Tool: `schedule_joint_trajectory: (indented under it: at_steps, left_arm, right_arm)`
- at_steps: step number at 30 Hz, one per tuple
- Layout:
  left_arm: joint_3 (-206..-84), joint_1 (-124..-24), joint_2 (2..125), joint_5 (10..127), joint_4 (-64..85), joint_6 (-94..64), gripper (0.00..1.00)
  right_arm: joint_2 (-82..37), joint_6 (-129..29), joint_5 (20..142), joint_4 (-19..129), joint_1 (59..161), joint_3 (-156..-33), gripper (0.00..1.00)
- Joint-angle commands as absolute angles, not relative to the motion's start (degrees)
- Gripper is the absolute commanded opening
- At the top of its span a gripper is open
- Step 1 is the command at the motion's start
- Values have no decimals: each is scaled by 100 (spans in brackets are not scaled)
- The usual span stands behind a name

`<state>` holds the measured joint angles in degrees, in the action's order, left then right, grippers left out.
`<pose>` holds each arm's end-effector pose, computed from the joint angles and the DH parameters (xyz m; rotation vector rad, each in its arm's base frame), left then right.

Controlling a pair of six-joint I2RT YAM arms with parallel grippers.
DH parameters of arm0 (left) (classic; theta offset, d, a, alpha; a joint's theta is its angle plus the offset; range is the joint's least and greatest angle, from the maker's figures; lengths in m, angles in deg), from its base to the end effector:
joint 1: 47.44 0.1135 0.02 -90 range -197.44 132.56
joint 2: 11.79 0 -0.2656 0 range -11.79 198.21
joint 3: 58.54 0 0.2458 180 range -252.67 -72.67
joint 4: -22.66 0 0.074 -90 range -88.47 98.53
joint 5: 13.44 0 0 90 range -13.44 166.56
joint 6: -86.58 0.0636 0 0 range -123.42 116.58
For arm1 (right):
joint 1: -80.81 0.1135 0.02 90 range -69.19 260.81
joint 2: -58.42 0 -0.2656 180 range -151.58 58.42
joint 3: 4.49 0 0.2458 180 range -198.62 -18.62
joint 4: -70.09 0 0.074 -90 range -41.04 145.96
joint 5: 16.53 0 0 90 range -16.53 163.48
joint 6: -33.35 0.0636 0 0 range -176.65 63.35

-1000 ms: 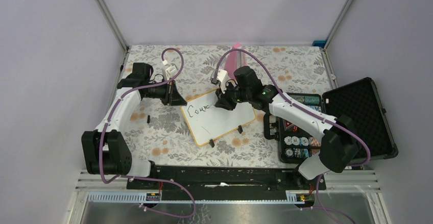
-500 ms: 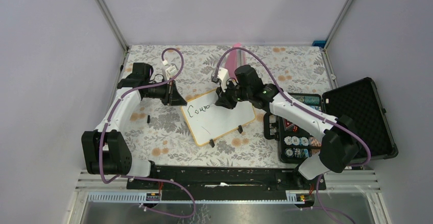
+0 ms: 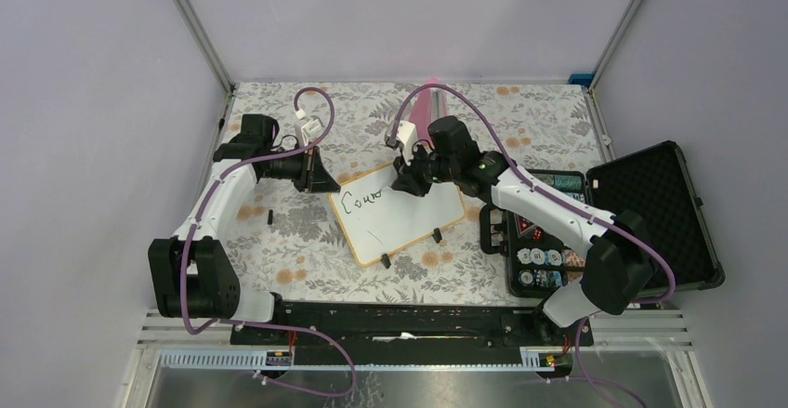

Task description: Write a sentence on the whiteboard

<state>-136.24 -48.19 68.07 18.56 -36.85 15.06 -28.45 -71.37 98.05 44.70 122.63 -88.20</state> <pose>0.2692 -0.0575 0.2709 0.6920 2.1844 -1.1546 0.2557 0.2642 0.3021 -1.2246 1.7075 0.7315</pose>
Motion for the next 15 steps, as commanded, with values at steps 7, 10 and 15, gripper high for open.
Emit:
schedule_joint_trajectory:
  at_steps: [7, 10, 15]
  left_arm:
    - [-13619, -4797, 6731, 1917, -3612, 1576, 0]
    - [-13612, -4798, 6719, 1923, -3612, 1570, 0]
    - [-13603, -4799, 6698, 1941, -3609, 1574, 0]
  right_arm:
    - [-2771, -7237, 9807, 4531, 12196, -8665, 0]
    - [-2743, -7257, 9765, 4530, 12197, -8653, 0]
    - [-2591, -7282, 9731, 4459, 12157, -8741, 0]
